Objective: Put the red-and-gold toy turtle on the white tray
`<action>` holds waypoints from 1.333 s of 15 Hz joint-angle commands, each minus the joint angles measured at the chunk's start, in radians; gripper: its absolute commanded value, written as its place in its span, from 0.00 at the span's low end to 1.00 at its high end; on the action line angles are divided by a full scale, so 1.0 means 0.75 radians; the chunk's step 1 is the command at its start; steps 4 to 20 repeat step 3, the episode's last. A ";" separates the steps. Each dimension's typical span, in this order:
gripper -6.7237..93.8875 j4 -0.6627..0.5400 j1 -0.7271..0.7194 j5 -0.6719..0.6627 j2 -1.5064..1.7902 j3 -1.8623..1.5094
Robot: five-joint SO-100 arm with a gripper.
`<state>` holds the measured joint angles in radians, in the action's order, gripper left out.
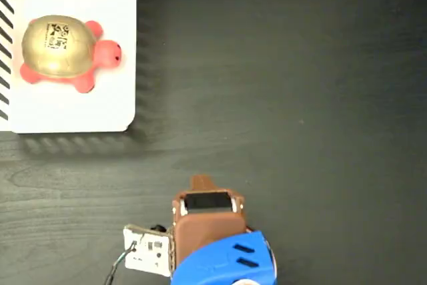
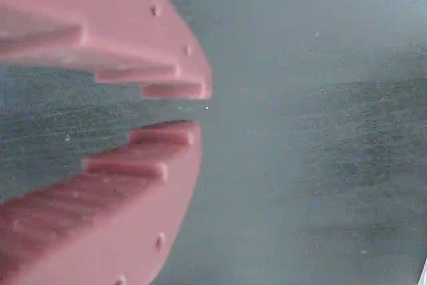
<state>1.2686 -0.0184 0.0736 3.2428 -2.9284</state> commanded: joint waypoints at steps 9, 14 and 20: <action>0.07 0.008 -0.020 0.014 0.014 0.004; 0.07 0.008 -0.020 0.014 0.014 0.004; 0.07 0.008 -0.020 0.014 0.014 0.004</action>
